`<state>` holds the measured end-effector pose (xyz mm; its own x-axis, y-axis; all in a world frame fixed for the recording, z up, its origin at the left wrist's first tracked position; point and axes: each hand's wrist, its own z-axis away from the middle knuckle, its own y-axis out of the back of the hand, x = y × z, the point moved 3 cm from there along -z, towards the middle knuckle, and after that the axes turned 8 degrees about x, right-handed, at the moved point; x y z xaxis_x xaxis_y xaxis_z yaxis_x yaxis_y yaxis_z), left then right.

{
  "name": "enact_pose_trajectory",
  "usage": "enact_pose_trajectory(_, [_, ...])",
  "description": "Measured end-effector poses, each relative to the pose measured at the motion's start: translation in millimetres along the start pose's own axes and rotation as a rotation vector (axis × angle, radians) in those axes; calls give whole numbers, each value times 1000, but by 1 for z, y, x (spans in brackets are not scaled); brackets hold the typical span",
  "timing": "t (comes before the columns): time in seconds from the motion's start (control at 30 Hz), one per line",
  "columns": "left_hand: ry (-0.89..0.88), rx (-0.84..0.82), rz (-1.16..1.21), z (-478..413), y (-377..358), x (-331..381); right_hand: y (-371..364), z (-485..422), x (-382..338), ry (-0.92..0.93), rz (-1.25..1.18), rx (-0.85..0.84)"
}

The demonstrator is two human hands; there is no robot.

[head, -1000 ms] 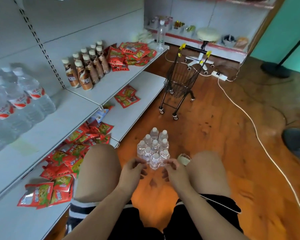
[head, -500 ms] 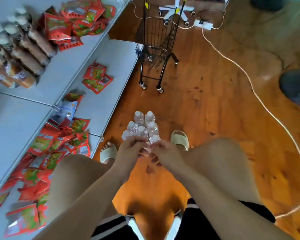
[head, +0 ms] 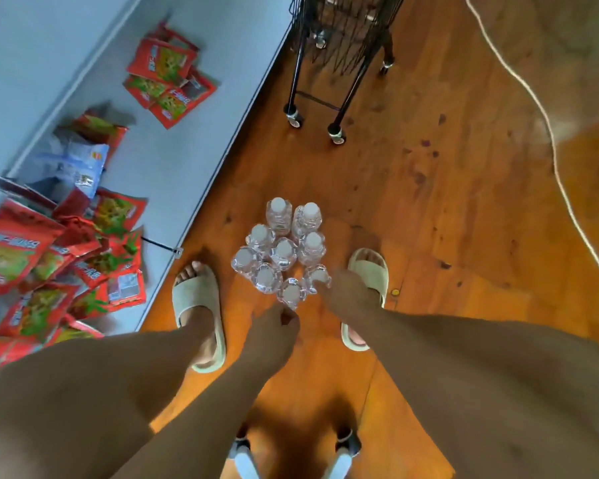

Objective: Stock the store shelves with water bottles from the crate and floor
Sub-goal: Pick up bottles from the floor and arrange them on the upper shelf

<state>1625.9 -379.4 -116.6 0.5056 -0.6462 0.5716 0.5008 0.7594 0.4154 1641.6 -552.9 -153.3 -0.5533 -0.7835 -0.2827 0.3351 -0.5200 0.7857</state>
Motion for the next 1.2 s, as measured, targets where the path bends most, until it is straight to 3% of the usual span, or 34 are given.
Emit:
enact_pose_trajectory(0.1, [-17,-6,-19,-9,0,1,-13,-3,-19,48,177,2])
enact_pose_trajectory(0.2, [18,22,39,-16,5,4,-74,-77,37,46,152,108])
enact_pose_trajectory(0.27, [41,44,72,-16,9,8,-87,-107,68,-77,48,4])
enact_pose_trajectory(0.3, [45,49,76,-15,11,10,-79,-101,66,-44,48,-48])
enact_pose_trajectory(0.43, [-7,43,75,-6,15,20,24,10,2,29,-32,123])
enact_pose_trajectory(0.6, [-161,-16,44,28,20,26,97,38,-2,100,-176,255])
enact_pose_trajectory(0.77, [-364,-159,52,96,25,36,173,106,-17,191,-369,210])
enact_pose_trajectory(0.9, [-436,-120,41,145,47,51,201,165,-26,91,-676,219])
enact_pose_trajectory(0.97, [-444,-88,3,170,61,50,194,193,-28,12,-916,240])
enact_pose_trajectory(1.07, [-410,-77,126,206,78,39,154,230,-36,-45,-1293,234])
enact_pose_trajectory(1.13, [-366,-74,259,227,82,24,111,254,-44,-75,-1368,107])
enact_pose_trajectory(1.2, [-317,-4,355,251,85,1,70,279,-52,-8,-1284,-50])
